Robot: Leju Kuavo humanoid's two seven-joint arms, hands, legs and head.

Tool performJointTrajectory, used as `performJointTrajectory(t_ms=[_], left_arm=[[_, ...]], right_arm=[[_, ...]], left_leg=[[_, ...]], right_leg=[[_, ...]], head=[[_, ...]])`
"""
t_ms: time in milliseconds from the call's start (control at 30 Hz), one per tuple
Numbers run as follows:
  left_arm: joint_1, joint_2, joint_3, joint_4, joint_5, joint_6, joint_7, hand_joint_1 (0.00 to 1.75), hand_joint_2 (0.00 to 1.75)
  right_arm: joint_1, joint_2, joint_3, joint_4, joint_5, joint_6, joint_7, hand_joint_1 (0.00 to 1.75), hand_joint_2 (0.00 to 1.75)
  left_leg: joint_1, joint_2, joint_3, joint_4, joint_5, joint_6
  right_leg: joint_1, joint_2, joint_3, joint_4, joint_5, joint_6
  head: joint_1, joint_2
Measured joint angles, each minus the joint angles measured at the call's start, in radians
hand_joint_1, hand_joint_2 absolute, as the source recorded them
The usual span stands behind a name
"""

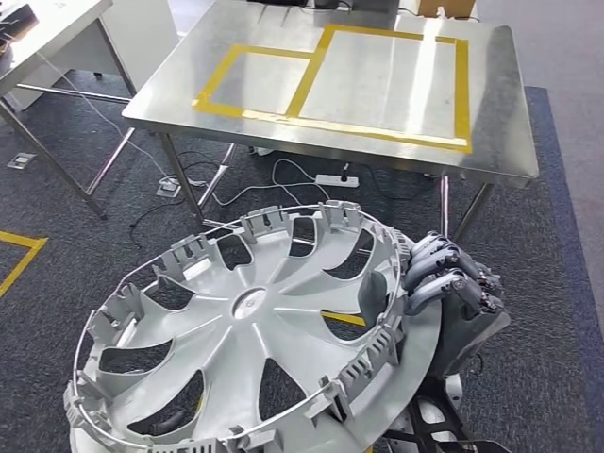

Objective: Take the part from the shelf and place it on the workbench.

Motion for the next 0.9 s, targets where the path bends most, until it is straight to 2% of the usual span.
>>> performJointTrajectory(t_ms=[33,67,100,133,167,200,233,267,300,367,400,433,467,500,567,600,633,733,800,833,900], left_arm=[[-0.001,0.0,0.0,0.0,0.0,0.0,0.0,0.0,1.75],[-0.002,0.002,0.0,0.0,0.0,0.0,0.0,0.0,1.75],[-0.002,0.002,0.0,0.0,0.0,0.0,0.0,0.0,1.75],[-0.002,0.003,0.0,0.0,0.0,0.0,0.0,0.0,1.75],[-0.003,0.003,0.001,0.0,0.0,0.0,0.0,0.0,1.75],[-0.003,0.001,0.001,0.0,0.0,0.0,0.0,0.0,1.75],[-0.005,-0.002,0.001,0.0,-0.001,0.0,0.0,0.0,1.75],[-0.007,-0.004,0.001,0.0,-0.002,-0.001,0.0,0.0,1.75],[-0.008,-0.005,0.001,0.0,-0.003,-0.002,0.0,0.0,1.75],[-0.007,-0.004,0.001,0.0,-0.002,-0.005,0.0,0.0,1.75],[-0.006,-0.003,0.002,0.0,-0.003,-0.007,0.0,0.0,1.75],[-0.004,-0.002,0.002,0.0,-0.004,-0.008,0.0,0.0,1.75],[-0.003,-0.002,0.002,0.0,-0.005,-0.009,0.0,0.0,1.75],[-0.004,-0.002,0.002,0.0,-0.007,-0.009,0.0,0.0,1.75],[-0.007,-0.002,0.002,0.0,-0.01,-0.008,0.0,0.0,1.75],[-0.008,-0.002,0.002,0.0,-0.012,-0.007,0.0,0.0,1.75],[-0.009,-0.002,0.002,0.0,-0.013,-0.006,0.0,0.0,1.75],[-0.009,-0.001,0.002,-0.001,-0.017,-0.003,0.0,0.0,1.75],[-0.011,-0.001,0.003,-0.001,-0.02,-0.001,0.0,0.0,1.75],[-0.011,0.0,0.003,-0.001,-0.02,0.0,0.0,0.0,1.75],[-0.008,0.001,0.003,0.0,-0.02,0.001,0.0,0.0,1.75]], right_arm=[[0.0,0.0,0.0,0.0,0.0,0.0,0.0,1.75,1.75],[0.0,0.0,0.0,0.0,0.0,0.0,0.0,1.75,1.75],[0.0,0.0,0.0,0.0,0.0,0.0,0.0,1.75,1.75],[0.0,0.0,0.0,0.0,0.0,0.0,0.0,1.75,1.75],[0.001,0.0,0.0,0.0,0.0,0.0,0.0,1.75,1.75],[0.002,0.0,0.0,0.0,0.0,0.0,0.0,1.75,1.75],[0.003,0.0,-0.001,0.0,0.0,0.0,0.0,1.75,1.75],[0.004,0.0,-0.002,0.0,0.001,0.0,0.0,1.75,1.75],[0.003,-0.001,-0.003,0.0,0.001,0.0,0.0,1.75,1.75],[0.002,-0.001,-0.004,-0.001,0.002,0.0,0.0,1.75,1.75],[0.002,-0.001,-0.005,-0.001,0.002,0.0,0.0,1.75,1.75],[0.004,-0.001,-0.006,-0.001,0.001,0.0,0.0,1.75,1.75],[0.005,-0.001,-0.007,-0.001,0.001,0.0,0.0,1.75,1.75],[0.006,-0.001,-0.007,-0.002,0.0,0.0,0.0,1.75,1.75],[0.007,-0.001,-0.008,-0.005,0.0,0.0,0.0,1.75,1.75],[0.007,-0.001,-0.008,-0.006,-0.001,0.0,0.0,1.75,1.75],[0.007,-0.001,-0.008,-0.006,-0.001,0.0,0.0,1.75,1.75],[0.008,-0.002,-0.008,-0.008,-0.003,0.0,0.0,1.75,1.75],[0.007,-0.002,-0.008,-0.01,-0.003,0.0,0.0,1.75,1.75],[0.007,-0.002,-0.008,-0.01,-0.004,0.0,-0.001,1.75,1.75],[0.007,-0.002,-0.008,-0.011,-0.004,0.0,-0.001,1.75,1.75]], left_leg=[[0.0,-0.012,0.025,-0.064,0.043,0.004],[0.002,-0.036,0.052,-0.13,0.075,0.008],[0.004,-0.058,0.074,-0.187,0.096,0.01],[0.005,-0.075,0.086,-0.22,0.104,0.012],[0.005,-0.083,0.09,-0.231,0.101,0.013],[0.005,-0.074,0.091,-0.237,0.102,0.014],[0.005,-0.063,0.092,-0.24,0.104,0.017],[0.007,-0.051,0.093,-0.244,0.107,0.023],[0.008,-0.039,0.095,-0.248,0.109,0.029],[0.007,-0.013,0.096,-0.251,0.11,0.036],[0.007,-0.002,0.095,-0.251,0.11,0.038],[0.006,0.009,0.095,-0.251,0.109,0.038],[0.006,0.018,0.096,-0.251,0.108,0.037],[0.007,0.025,0.096,-0.25,0.107,0.036],[0.007,0.032,0.098,-0.249,0.103,0.03],[0.006,0.034,0.098,-0.247,0.101,0.025],[0.004,0.034,0.098,-0.246,0.1,0.019],[0.003,0.036,0.1,-0.248,0.099,0.003],[0.006,0.027,0.092,-0.219,0.078,-0.007],[0.007,0.02,0.074,-0.177,0.054,-0.011],[0.008,0.01,0.011,-0.045,-0.004,-0.014]], right_leg=[[0.0,0.015,0.001,0.001,0.0,0.0],[0.001,0.029,0.001,0.003,0.0,0.003],[0.001,0.041,-0.002,0.005,0.0,0.006],[-0.001,0.053,-0.007,0.006,0.002,0.011],[-0.003,0.063,-0.012,0.006,0.004,0.018],[-0.005,0.074,-0.017,0.005,0.007,0.025],[-0.006,0.073,-0.022,0.005,0.007,0.031],[-0.005,0.054,-0.031,0.015,-0.001,0.036],[-0.003,0.025,-0.047,0.042,-0.019,0.04],[-0.002,-0.038,-0.103,0.156,-0.078,0.047],[-0.005,-0.051,-0.135,0.222,-0.105,0.051],[-0.007,-0.056,-0.156,0.268,-0.118,0.055],[-0.009,-0.058,-0.16,0.279,-0.113,0.057],[-0.01,-0.061,-0.141,0.248,-0.09,0.059],[-0.012,-0.072,-0.063,0.112,-0.034,0.057],[-0.011,-0.076,-0.027,0.052,-0.018,0.054],[-0.009,-0.08,-0.005,0.016,-0.013,0.049],[-0.006,-0.076,0.006,0.002,-0.017,0.031],[-0.009,-0.072,0.011,-0.003,-0.016,0.018],[-0.011,-0.07,0.014,-0.005,-0.017,0.012],[-0.009,-0.065,0.017,-0.005,-0.02,0.003]], head=[[0.0,0.0],[0.0,0.0],[0.001,0.0],[0.001,0.0],[0.001,0.0],[0.002,0.0],[0.001,0.0],[0.004,0.0],[0.008,0.0],[0.015,0.0],[0.015,0.0],[0.015,0.0],[0.015,0.0],[0.015,0.0],[0.015,0.0],[0.015,0.0],[0.015,0.0],[0.014,0.0],[0.011,0.0],[0.008,0.0],[0.004,0.0]])
